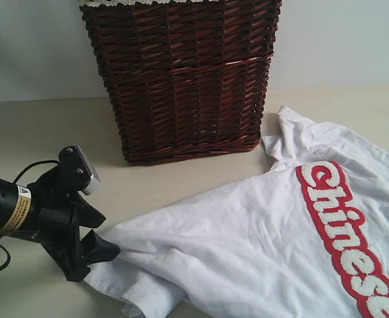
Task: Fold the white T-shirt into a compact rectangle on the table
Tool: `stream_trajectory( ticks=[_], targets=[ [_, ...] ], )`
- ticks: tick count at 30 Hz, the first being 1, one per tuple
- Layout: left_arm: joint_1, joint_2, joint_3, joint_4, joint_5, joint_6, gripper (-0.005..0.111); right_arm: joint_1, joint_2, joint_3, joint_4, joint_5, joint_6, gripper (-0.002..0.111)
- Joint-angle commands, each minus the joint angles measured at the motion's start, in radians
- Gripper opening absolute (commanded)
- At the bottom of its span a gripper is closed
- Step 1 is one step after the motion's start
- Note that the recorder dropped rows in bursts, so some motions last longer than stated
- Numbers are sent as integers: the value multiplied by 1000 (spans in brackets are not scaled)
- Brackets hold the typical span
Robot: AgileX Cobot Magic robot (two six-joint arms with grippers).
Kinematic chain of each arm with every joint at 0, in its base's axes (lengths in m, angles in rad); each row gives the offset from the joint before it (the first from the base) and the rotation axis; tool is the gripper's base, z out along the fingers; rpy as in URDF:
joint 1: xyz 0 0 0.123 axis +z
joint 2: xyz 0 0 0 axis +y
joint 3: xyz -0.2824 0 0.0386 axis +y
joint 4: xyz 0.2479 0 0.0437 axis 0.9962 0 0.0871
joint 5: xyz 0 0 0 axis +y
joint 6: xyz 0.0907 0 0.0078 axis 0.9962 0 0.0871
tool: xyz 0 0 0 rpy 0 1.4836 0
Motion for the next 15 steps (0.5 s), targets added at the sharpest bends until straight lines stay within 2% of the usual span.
stream_trajectory(
  ticks=[1,3,4,8,12,15],
  targets=[
    [2,-14,-11,-22,-87,48,33,0,-6,5,0,-11,-4,0],
    [2,-34,-28,-26,-128,49,8,0,-6,5,0,-11,-4,0],
    [2,-48,-43,-26,-148,52,1,0,-6,5,0,-11,-4,0],
    [2,-113,-124,-26,-235,41,0,0,-6,5,0,-11,-4,0],
    [2,-174,-202,-26,-309,-41,0,0,-6,5,0,-11,-4,0],
    [2,-165,-207,-14,-178,-35,1,0,-6,5,0,-11,-4,0]
  ],
)
